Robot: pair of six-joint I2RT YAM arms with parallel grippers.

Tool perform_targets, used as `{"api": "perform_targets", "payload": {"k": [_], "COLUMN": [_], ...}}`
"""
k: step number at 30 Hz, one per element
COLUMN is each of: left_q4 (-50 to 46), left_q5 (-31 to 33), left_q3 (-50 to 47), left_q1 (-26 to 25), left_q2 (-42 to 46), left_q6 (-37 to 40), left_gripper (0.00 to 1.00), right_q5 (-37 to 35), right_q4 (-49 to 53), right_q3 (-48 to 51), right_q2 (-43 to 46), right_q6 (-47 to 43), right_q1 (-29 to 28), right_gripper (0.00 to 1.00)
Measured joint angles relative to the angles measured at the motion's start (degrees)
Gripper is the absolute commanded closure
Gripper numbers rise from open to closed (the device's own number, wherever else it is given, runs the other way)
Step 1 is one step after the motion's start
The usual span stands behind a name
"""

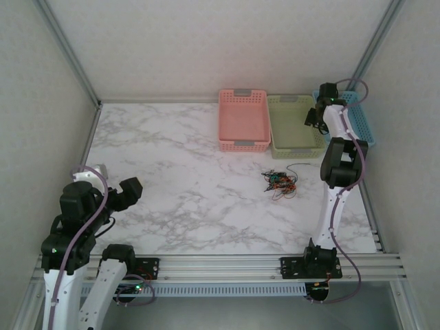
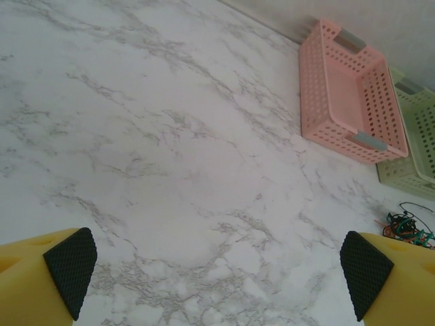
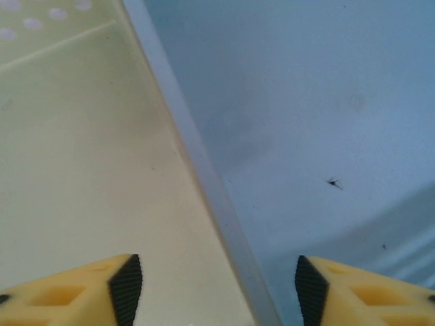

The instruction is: Untangle the cables

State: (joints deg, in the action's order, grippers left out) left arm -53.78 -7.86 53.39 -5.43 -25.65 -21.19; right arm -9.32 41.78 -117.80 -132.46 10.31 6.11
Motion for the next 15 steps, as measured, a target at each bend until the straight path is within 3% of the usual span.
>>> {"api": "perform_targets", "payload": {"k": [6,15], "left_q4": [0.0,0.3], "left_q5": [0.0,0.0], "left_q3": [-0.1,-0.4], "left_q1": [0.0,0.1], "left_q2": [0.0,0.0], "left_q6": [0.0,0.0], "left_gripper": [0.05,0.05], "right_q5": [2.1,6.8], "right_q4": [1.7,1.7], "right_q3": [-2.5,-3.6], "right_q2": [-2.0,-2.2], "right_q6": [-2.3,-5.7], "right_q1": [1.2,-0.2], "right_gripper": [0.82,1.0]}}
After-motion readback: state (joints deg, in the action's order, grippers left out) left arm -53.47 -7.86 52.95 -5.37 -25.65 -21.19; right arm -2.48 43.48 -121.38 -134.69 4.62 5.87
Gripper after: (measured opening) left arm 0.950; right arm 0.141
